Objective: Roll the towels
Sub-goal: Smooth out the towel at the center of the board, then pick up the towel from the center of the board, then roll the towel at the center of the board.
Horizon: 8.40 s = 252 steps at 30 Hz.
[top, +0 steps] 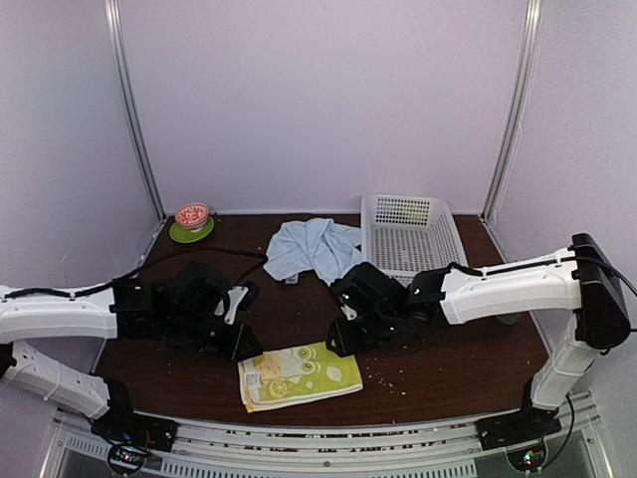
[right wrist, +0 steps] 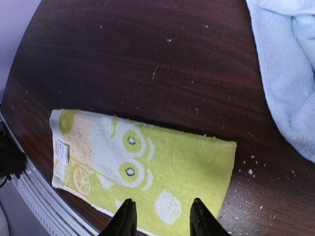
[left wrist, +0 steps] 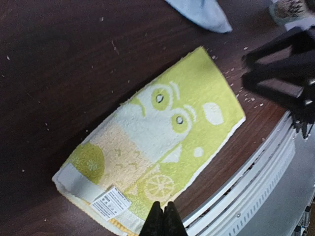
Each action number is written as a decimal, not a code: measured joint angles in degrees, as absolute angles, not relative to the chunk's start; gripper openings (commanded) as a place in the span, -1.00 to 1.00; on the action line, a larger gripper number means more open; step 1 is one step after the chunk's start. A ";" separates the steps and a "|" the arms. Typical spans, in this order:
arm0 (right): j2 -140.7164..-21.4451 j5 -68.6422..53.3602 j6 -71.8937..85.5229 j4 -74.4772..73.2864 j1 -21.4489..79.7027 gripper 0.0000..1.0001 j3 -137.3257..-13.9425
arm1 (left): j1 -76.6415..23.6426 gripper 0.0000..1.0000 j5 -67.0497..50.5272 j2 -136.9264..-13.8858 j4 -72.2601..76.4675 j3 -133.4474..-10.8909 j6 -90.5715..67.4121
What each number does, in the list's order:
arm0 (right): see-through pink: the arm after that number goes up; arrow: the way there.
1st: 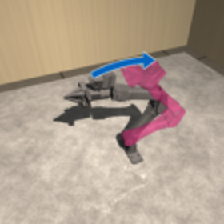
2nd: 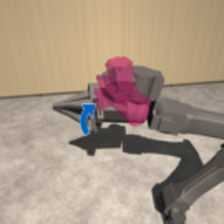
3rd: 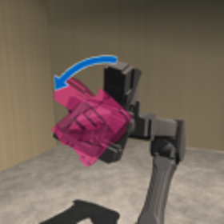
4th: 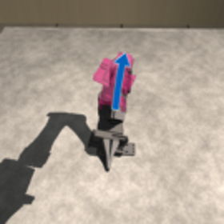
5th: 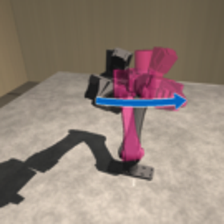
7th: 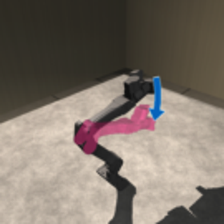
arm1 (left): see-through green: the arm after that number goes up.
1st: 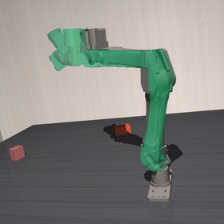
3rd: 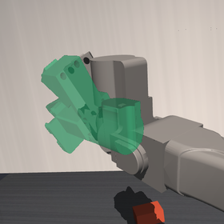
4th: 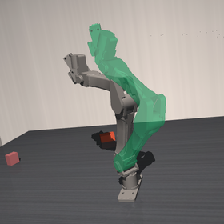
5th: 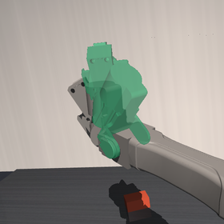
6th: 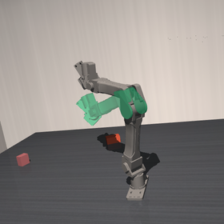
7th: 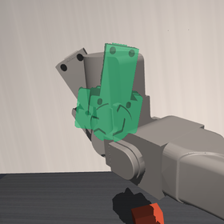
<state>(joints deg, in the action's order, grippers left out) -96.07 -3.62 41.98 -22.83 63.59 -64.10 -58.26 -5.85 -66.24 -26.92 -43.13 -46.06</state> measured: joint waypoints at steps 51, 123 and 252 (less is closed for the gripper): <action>-85.08 -6.90 48.69 -15.07 56.53 0.04 -44.58 | -56.12 -0.29 -2.66 -78.48 -24.84 -48.77 -43.05; -76.16 4.47 57.58 -19.84 58.43 -1.00 -35.68 | -56.27 -1.00 -10.37 -101.16 -19.55 -64.36 -35.68; -90.35 -6.46 46.83 -10.94 65.58 -0.59 -42.63 | -56.73 -1.00 -24.93 -120.68 -2.96 -73.76 -46.46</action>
